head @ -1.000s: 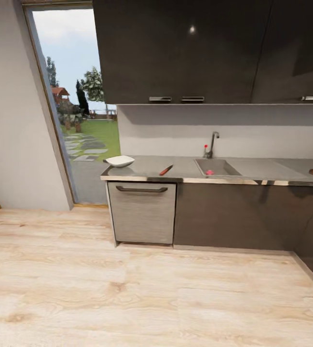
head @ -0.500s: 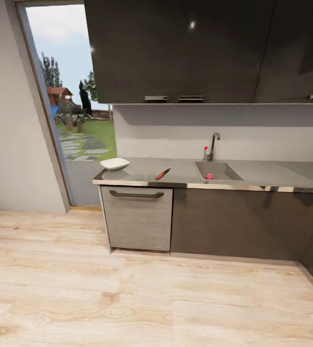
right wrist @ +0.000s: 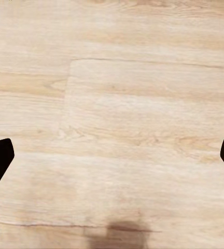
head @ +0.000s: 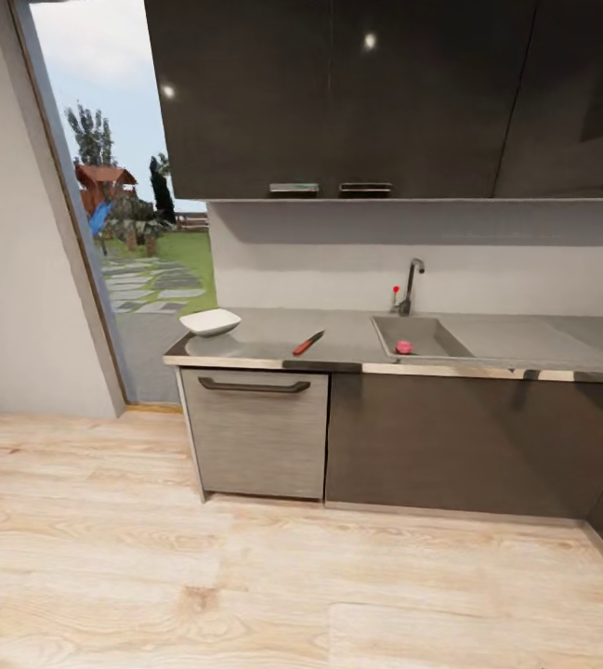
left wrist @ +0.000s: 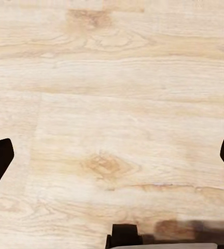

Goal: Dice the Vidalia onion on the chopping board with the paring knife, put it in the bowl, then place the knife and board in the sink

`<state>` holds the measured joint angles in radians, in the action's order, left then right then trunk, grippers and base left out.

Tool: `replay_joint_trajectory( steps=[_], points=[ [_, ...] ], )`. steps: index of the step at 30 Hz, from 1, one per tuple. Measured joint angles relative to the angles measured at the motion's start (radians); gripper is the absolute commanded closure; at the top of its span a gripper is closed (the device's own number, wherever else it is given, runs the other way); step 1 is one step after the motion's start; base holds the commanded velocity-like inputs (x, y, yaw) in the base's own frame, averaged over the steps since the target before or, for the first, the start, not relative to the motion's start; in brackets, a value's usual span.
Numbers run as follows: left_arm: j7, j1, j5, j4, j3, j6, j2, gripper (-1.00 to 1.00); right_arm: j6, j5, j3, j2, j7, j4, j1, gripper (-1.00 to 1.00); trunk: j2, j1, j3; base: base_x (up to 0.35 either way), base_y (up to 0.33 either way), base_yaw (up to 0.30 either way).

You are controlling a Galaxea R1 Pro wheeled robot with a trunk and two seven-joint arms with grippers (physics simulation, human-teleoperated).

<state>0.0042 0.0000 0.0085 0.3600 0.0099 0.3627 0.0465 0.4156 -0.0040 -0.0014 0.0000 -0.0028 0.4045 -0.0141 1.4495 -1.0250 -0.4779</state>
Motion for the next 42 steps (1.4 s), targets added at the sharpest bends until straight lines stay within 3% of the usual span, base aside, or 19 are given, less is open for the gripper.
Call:
replay_joint_trajectory(
  steps=[13,42],
  points=[
    [0.000,0.000,0.000,0.000,0.000,0.000,0.000,-1.00,-0.001,0.001,0.000,0.000,0.000,0.000,0.000,-1.00,0.000,0.000,0.008,0.004,0.000,-0.098],
    [0.000,0.000,0.000,0.000,0.000,-0.001,0.000,-1.00,-0.001,0.001,0.000,0.000,0.000,0.000,0.000,-1.00,-0.203,0.111,0.099,0.000,0.000,0.000]
  ],
)
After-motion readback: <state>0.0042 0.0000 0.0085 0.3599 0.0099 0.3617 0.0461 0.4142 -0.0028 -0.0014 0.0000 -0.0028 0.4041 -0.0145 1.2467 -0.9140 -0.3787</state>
